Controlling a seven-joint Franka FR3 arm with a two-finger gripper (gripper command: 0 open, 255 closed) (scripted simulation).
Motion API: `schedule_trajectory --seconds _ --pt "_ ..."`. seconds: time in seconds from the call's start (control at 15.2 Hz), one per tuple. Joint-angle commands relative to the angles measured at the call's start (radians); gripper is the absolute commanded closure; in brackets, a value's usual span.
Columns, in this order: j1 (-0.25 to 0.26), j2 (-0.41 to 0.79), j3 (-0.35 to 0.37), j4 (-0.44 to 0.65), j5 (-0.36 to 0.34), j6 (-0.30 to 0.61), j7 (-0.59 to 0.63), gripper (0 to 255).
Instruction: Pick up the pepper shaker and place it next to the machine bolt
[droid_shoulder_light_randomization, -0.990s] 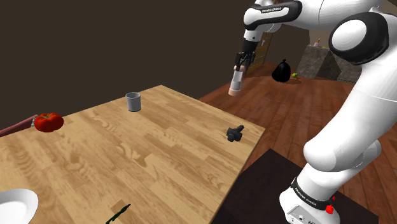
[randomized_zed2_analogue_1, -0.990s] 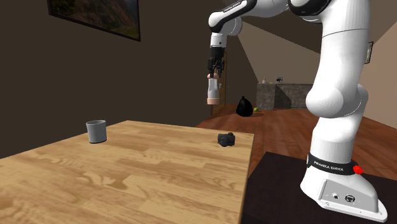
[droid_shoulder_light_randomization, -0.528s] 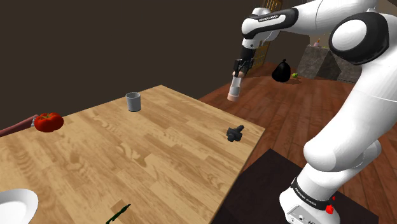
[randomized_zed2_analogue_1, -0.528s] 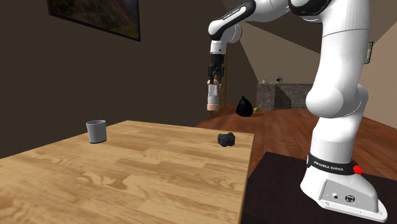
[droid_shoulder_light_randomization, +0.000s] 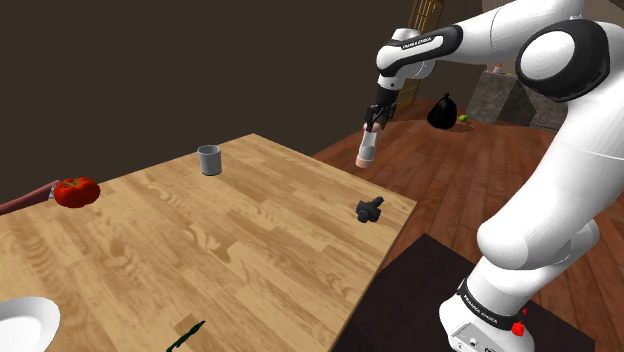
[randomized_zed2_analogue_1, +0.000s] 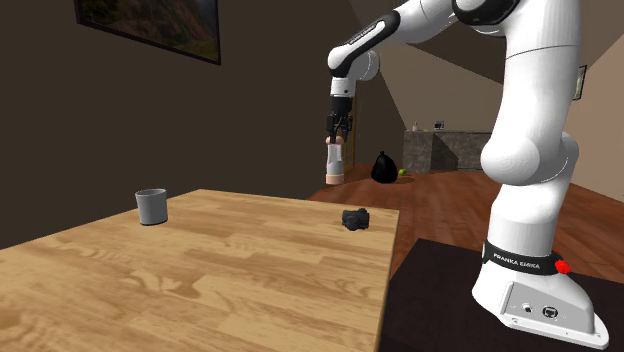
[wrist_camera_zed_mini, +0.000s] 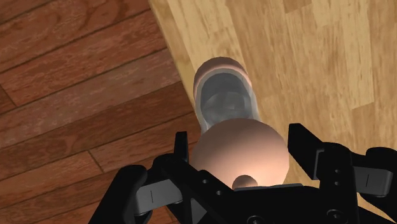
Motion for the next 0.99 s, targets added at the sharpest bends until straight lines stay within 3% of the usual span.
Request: schedule_trajectory --seconds 0.0,0.92 --pt "0.000 0.009 0.000 -0.018 0.000 0.027 0.000 255" --pt "0.001 0.064 0.001 -0.136 0.000 0.201 -0.003 255"
